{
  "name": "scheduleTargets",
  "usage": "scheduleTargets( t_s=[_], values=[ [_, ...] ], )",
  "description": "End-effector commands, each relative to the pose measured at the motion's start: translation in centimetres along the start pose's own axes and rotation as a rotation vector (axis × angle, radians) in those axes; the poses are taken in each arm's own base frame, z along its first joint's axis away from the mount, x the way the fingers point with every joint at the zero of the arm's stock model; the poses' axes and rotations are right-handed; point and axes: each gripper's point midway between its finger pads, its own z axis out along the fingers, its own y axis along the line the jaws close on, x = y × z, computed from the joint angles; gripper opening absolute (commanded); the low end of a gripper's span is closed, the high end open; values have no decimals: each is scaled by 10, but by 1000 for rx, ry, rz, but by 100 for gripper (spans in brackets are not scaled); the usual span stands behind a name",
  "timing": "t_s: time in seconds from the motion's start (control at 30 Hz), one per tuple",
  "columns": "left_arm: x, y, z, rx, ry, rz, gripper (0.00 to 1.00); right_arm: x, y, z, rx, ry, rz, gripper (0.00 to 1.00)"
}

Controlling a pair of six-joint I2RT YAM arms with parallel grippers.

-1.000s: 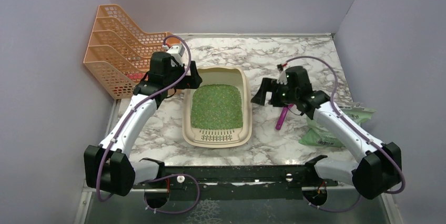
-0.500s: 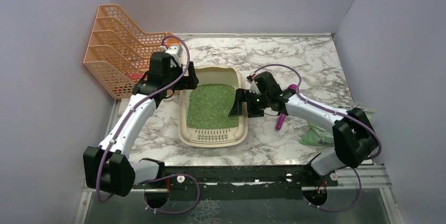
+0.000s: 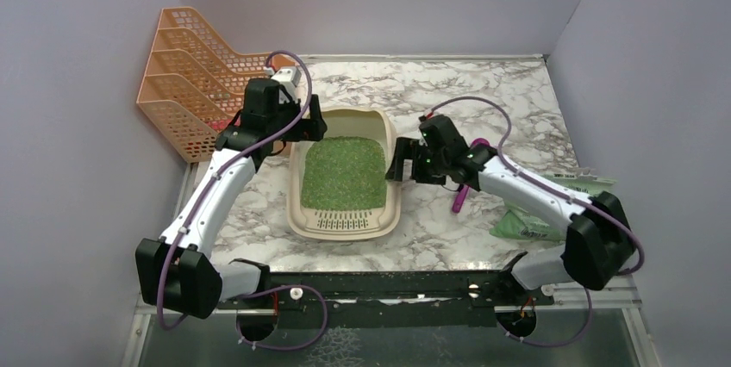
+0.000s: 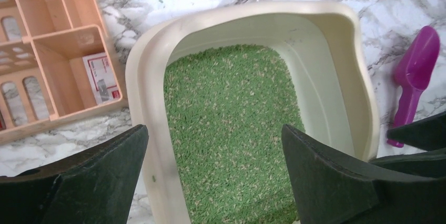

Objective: Fill the litter box with clean litter
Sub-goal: Adjust the litter box at the center of the board, then move the cat litter bag to the center of the board.

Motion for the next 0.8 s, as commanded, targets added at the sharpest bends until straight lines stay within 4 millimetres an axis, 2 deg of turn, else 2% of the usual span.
scheduleTargets(
  t_s=[0.0, 0.1, 0.2, 0.3, 0.37, 0.43, 0.53, 0.67, 0.77],
  values=[
    [-33, -27, -5, 82, -64, 47, 96, -59, -41, -69, 322, -292, -52, 100],
    [-48, -60, -2, 165, -89, 89, 94, -83, -70, -124, 527, -459, -30, 100],
    [-58, -117, 5, 292, -107, 203, 93, -91, -104, -183, 748, -620, 51, 100],
    [-43, -192, 13, 441, -92, 369, 92, -101, -129, -232, 887, -755, 112, 100],
    [-23, -244, 17, 558, -81, 484, 93, -113, -149, -254, 940, -797, 149, 100],
    [1, -289, 23, 662, -59, 577, 93, -129, -171, -265, 917, -800, 194, 100],
    [28, -336, 38, 768, -28, 605, 93, -147, -203, -286, 870, -821, 290, 100],
    [52, -400, 48, 895, -25, 593, 96, -159, -226, -284, 801, -778, 381, 100],
    [63, -436, 57, 951, -64, 574, 98, -164, -238, -289, 810, -782, 440, 100]
  ],
)
